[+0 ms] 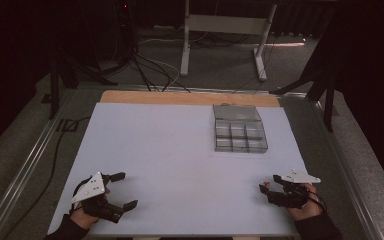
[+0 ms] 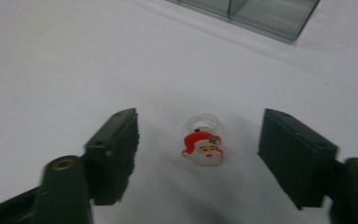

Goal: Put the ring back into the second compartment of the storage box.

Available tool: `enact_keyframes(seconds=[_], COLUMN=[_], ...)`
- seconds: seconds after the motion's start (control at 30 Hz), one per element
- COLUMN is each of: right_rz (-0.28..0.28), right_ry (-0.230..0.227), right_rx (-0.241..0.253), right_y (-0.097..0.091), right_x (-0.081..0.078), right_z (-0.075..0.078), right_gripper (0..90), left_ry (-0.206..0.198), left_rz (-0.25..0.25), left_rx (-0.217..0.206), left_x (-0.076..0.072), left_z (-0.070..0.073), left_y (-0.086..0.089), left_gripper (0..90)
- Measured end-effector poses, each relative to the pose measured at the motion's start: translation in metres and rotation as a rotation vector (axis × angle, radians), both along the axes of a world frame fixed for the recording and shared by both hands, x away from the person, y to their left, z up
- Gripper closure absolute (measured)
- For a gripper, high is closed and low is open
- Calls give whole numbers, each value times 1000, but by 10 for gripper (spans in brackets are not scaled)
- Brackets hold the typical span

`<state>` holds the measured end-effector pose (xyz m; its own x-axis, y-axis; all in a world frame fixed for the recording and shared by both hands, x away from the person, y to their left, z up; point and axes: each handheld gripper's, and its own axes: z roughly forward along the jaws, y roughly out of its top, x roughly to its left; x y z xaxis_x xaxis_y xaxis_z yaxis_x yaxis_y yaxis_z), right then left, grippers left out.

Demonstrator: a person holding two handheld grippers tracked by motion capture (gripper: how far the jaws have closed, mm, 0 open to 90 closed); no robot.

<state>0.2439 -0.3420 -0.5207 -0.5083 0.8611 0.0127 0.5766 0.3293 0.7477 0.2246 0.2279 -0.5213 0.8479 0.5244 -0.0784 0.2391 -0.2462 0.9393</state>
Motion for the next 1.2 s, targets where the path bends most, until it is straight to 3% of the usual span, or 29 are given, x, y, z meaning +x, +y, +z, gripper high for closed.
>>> enact_keyframes(seconds=[0.33, 0.7, 1.2], right_rz=[0, 25, 24], right_ry=[23, 24, 41], right_rx=[-31, -98, -90], right_y=[1, 4, 5], right_x=[2, 6, 8], right_z=[-2, -7, -6], right_gripper=[520, 595, 689], left_ry=[1, 2, 6], left_rz=[-1, -1, 1], left_rx=[-1, -3, 0], left_x=[0, 0, 0], left_z=[0, 0, -1], left_y=[0, 0, 0], left_gripper=[1, 1, 1])
